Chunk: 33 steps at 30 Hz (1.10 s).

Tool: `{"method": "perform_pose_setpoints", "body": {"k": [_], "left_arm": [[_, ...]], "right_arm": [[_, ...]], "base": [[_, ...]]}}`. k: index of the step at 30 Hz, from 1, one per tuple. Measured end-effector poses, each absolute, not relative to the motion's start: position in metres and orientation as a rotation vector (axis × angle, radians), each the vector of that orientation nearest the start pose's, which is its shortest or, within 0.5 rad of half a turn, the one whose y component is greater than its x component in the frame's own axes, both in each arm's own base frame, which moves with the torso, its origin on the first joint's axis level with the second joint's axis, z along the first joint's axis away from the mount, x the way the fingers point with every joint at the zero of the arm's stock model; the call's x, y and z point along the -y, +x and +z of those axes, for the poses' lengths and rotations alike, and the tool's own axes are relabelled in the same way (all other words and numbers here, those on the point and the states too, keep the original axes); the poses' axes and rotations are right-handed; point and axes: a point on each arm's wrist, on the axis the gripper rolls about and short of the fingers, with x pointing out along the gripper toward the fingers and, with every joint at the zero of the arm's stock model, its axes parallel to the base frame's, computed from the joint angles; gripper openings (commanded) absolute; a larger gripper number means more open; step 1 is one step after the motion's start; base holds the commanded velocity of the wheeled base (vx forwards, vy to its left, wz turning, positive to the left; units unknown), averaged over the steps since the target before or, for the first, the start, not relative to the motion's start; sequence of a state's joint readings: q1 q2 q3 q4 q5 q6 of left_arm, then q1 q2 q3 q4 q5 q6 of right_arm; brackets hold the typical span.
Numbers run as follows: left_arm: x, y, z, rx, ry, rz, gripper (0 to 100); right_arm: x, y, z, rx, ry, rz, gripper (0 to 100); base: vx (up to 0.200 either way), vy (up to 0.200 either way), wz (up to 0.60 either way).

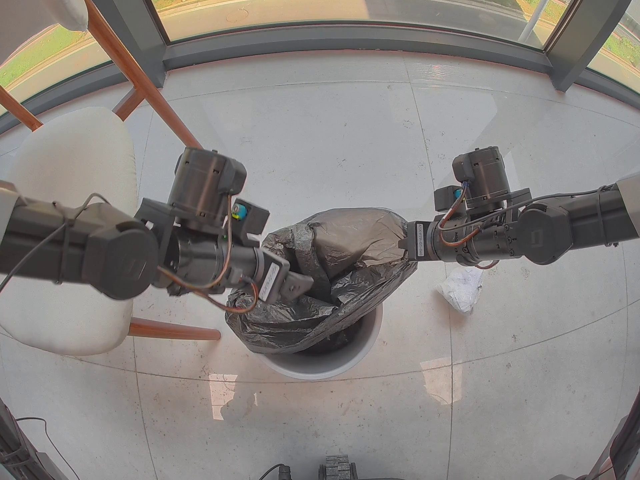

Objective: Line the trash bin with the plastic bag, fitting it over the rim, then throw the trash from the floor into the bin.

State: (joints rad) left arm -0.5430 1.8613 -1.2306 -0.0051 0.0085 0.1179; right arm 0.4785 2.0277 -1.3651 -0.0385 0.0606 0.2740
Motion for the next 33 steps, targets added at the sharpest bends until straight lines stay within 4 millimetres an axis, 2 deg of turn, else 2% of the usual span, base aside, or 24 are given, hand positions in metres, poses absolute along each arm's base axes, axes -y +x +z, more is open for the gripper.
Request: {"method": "perform_pose_setpoints", "body": {"k": [6, 12, 16, 21, 33], "left_arm": [[0.185, 0.261, 0.176, -0.610, 0.329, -0.798, 100], [0.182, 0.241, 0.161, -0.602, 0.407, -0.907, 100], [0.184, 0.240, 0.155, -0.558, 0.429, -0.925, 100], [0.190, 0.250, 0.143, -0.514, 0.489, -0.945, 100], [0.203, 0.268, 0.111, -0.569, 0.531, -0.962, 100]], "right_arm": [[-0.186, 0.357, 0.157, -0.691, 0.126, 0.428, 0], [-0.188, 0.357, 0.155, -0.694, 0.124, 0.431, 0], [-0.189, 0.359, 0.157, -0.666, 0.130, 0.437, 0], [-0.191, 0.362, 0.161, -0.614, 0.141, 0.449, 0], [-0.193, 0.361, 0.160, -0.610, 0.140, 0.454, 0]], "base": [[0.000, 0.000, 0.00], [0.000, 0.000, 0.00], [0.000, 0.000, 0.00], [0.000, 0.000, 0.00], [0.000, 0.000, 0.00]]}}
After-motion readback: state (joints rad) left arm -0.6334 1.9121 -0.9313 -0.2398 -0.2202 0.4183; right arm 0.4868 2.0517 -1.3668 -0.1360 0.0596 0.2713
